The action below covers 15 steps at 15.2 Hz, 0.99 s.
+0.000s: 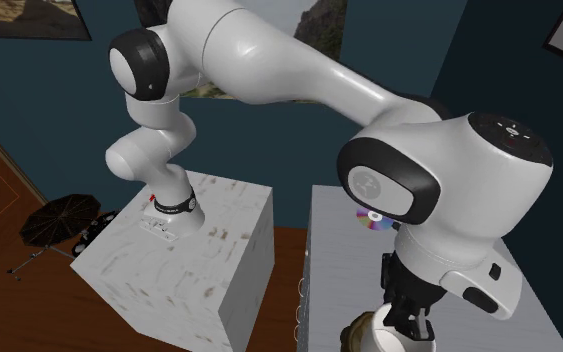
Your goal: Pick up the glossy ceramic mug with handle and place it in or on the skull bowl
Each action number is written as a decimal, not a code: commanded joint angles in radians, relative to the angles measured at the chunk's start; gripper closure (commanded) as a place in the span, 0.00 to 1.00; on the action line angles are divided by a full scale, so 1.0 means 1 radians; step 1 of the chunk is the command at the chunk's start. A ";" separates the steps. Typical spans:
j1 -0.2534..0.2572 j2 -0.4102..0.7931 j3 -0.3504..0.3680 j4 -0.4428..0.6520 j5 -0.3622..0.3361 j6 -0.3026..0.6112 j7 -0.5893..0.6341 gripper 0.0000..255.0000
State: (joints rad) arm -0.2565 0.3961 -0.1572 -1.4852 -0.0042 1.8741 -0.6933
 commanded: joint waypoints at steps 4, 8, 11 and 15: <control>0.000 0.000 0.000 0.000 0.000 0.001 0.000 1.00; 0.000 0.000 0.000 -0.001 0.000 0.001 0.000 0.00; 0.001 -0.004 0.000 0.028 -0.001 -0.031 0.000 0.00; 0.001 -0.006 0.000 0.119 -0.001 -0.124 0.000 0.00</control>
State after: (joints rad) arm -0.2540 0.3872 -0.1568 -1.3836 -0.0054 1.7656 -0.6912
